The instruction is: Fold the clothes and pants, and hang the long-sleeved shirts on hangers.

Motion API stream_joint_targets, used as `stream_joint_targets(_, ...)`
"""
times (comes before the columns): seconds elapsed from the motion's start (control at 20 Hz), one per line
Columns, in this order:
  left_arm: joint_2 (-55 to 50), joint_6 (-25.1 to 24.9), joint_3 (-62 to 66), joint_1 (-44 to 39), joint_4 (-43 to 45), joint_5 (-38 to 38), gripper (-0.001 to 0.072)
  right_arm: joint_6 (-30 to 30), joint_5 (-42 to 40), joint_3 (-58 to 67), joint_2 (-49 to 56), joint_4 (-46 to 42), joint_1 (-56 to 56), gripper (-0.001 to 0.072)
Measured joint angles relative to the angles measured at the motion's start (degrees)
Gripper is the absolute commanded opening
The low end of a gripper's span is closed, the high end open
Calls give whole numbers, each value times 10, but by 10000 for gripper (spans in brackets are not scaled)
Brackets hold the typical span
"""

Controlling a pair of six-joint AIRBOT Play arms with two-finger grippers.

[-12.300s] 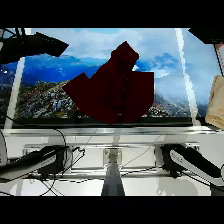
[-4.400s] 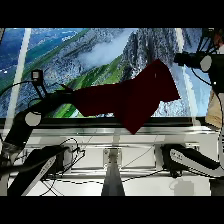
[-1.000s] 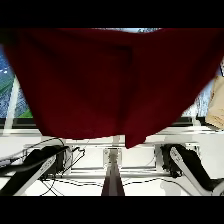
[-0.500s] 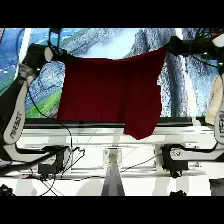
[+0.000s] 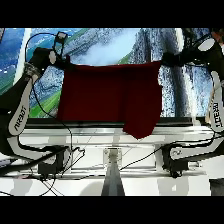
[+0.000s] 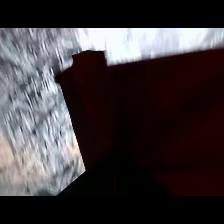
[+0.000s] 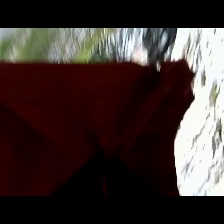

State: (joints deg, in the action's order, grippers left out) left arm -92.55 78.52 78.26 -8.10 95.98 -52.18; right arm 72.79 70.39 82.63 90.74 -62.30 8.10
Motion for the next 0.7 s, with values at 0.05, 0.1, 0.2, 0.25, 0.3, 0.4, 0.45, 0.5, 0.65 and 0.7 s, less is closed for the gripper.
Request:
stream_joint_targets(0.05,0,-21,0,1,0,-42,12,0,42,0,1,-11,0,10)
stream_joint_targets(0.1,0,-42,0,2,0,-80,11,0,88,0,1,-21,0,10)
stream_joint_targets(0.2,-1,-87,0,3,0,-157,15,0,158,0,2,-34,0,48)
stream_joint_targets(0.25,-2,-104,0,3,-1,-187,57,0,181,0,2,-37,0,240)
stream_joint_targets(0.3,-3,-117,0,3,0,-205,244,0,195,0,2,-42,0,486)
stream_joint_targets(0.4,-4,-132,0,3,1,-225,582,-1,198,0,2,-46,0,511)
stream_joint_targets(0.45,-4,-135,0,3,0,-227,580,-1,194,0,2,-47,0,401)
stream_joint_targets(0.5,-4,-136,0,3,1,-226,561,-2,188,0,2,-48,0,282)
stream_joint_targets(0.65,9,-128,0,5,0,-207,397,-9,178,0,-5,-54,0,181)
stream_joint_targets(0.7,19,-126,0,7,0,-203,303,-13,173,0,-10,-57,2,124)
